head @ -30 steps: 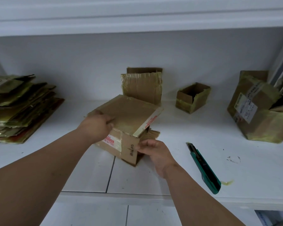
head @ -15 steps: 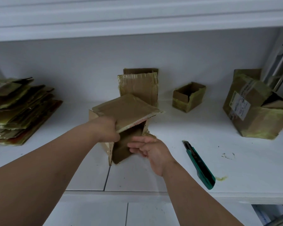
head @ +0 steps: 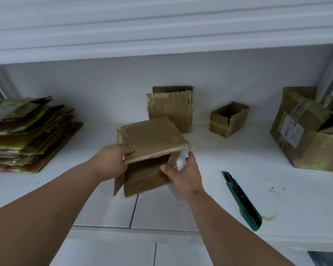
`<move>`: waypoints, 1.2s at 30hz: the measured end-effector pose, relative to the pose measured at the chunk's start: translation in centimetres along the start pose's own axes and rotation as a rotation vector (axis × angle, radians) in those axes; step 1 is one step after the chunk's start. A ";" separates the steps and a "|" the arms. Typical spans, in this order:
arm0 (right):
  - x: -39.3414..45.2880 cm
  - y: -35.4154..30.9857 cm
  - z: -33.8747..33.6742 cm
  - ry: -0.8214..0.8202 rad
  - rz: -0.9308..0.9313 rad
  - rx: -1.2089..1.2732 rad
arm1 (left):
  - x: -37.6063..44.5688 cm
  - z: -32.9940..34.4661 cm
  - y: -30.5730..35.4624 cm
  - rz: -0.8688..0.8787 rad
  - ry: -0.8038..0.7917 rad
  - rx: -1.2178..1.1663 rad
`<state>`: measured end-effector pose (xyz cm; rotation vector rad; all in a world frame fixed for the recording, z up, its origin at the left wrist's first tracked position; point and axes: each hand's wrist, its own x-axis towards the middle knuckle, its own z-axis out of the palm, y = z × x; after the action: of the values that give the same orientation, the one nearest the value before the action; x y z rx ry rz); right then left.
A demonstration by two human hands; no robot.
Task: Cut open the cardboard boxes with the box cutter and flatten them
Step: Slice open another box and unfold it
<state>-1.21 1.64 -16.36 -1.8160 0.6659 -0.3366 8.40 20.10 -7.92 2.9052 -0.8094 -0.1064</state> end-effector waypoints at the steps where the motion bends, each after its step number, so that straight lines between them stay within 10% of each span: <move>1: 0.1 -0.3 0.4 0.006 0.004 0.019 | -0.1 0.2 -0.3 0.013 0.006 -0.012; 11: 0.4 -1.0 0.7 0.048 -0.033 0.055 | -0.2 0.8 -2.2 0.135 0.045 -0.026; 21: 1.3 1.1 -2.4 0.281 0.311 0.716 | 1.0 2.6 0.1 0.141 -0.102 -0.075; 25: 1.6 1.5 -3.3 0.259 0.165 0.321 | 1.2 4.1 0.9 0.129 -0.171 -0.065; 30: 0.9 3.3 -3.2 0.141 0.014 -0.788 | 1.0 6.4 1.3 0.159 -0.272 -0.012; 36: 0.9 1.7 -3.3 0.152 -0.369 -0.912 | 1.7 7.1 0.9 0.139 -0.230 -0.111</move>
<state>-2.67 -1.82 -16.91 -2.8229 0.6315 -0.4607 8.70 17.76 -14.88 2.7563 -1.0026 -0.4630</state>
